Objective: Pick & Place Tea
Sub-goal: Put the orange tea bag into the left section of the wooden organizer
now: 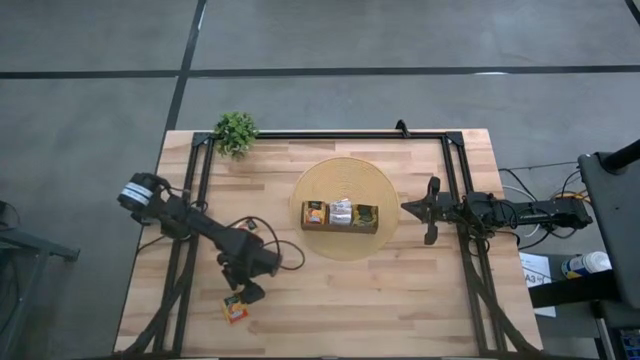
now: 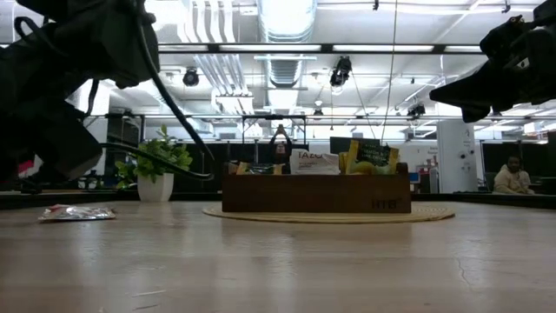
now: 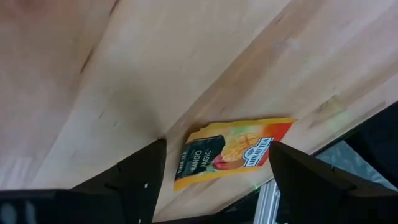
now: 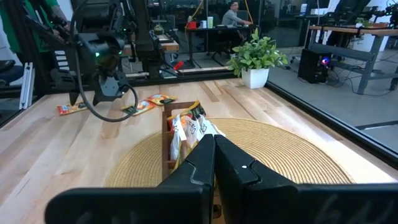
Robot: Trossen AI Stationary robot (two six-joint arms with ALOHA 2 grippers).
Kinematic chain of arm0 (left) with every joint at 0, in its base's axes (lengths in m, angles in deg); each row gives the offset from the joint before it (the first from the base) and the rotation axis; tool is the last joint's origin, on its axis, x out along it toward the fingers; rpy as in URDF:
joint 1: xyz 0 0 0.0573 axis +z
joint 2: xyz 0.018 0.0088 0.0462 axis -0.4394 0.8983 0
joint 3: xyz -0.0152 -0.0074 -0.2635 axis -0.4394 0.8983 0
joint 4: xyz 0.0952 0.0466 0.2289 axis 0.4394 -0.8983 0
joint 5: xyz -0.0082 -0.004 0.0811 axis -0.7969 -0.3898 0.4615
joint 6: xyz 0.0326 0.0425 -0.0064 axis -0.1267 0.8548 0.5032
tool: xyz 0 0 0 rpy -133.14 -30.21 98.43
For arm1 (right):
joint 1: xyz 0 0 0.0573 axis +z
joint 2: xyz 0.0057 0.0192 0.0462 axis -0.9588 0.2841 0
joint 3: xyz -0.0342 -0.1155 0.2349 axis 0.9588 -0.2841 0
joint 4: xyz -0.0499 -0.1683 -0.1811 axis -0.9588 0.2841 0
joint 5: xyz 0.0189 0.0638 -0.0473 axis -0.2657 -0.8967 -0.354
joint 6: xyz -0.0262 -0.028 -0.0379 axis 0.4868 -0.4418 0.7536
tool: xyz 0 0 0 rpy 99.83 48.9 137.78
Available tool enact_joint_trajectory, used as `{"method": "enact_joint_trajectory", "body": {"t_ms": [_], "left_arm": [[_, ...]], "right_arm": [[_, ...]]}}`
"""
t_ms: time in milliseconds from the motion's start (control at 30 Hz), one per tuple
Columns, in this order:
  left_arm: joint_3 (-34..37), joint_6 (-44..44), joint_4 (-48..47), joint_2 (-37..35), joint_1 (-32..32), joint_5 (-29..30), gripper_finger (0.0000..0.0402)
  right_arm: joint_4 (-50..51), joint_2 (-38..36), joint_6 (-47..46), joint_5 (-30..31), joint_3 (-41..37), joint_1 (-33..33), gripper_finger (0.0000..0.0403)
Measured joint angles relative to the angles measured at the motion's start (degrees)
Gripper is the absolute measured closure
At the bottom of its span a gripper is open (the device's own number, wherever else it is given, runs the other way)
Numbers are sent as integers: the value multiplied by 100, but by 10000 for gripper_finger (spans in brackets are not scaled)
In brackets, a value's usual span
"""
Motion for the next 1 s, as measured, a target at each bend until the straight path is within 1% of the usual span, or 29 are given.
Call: {"method": "enact_joint_trajectory", "body": {"t_ms": [167,367,500,600,700,767,833,1000], "left_arm": [[150,-123,266,-17,-89,-82,115],[167,-384,647,-8,-203,-125,115],[251,-741,1048,-10,-336,-90,116],[396,-1113,1442,-9,-465,74,127],[574,-1437,1792,-3,-561,234,154],[696,-1601,2031,-3,-611,318,181],[801,-1711,2190,-1,-640,372,214],[870,-1759,2196,6,-645,447,300]], "right_arm": [[2,0,0,0,2,0,394],[0,0,0,1,2,0,394],[0,0,0,1,2,0,394],[0,0,0,2,2,0,394],[0,0,0,0,2,0,394],[0,0,0,0,0,0,394],[2,0,0,0,0,0,394],[2,0,0,0,2,0,394]]}}
